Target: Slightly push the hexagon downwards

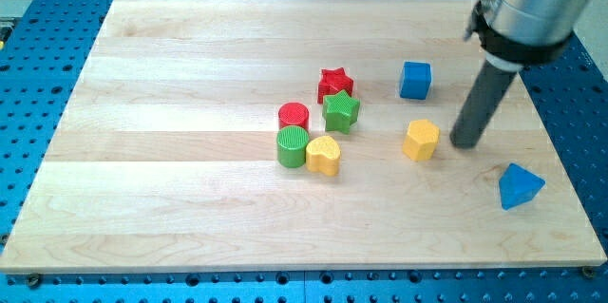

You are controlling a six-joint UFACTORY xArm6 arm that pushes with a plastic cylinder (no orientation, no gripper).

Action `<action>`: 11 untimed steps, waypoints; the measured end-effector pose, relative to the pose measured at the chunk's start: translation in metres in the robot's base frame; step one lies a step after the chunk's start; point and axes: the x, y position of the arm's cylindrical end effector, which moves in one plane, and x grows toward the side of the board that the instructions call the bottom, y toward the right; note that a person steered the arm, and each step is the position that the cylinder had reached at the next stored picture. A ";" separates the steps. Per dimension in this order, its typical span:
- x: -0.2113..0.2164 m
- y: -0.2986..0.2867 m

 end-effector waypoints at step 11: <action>-0.043 -0.082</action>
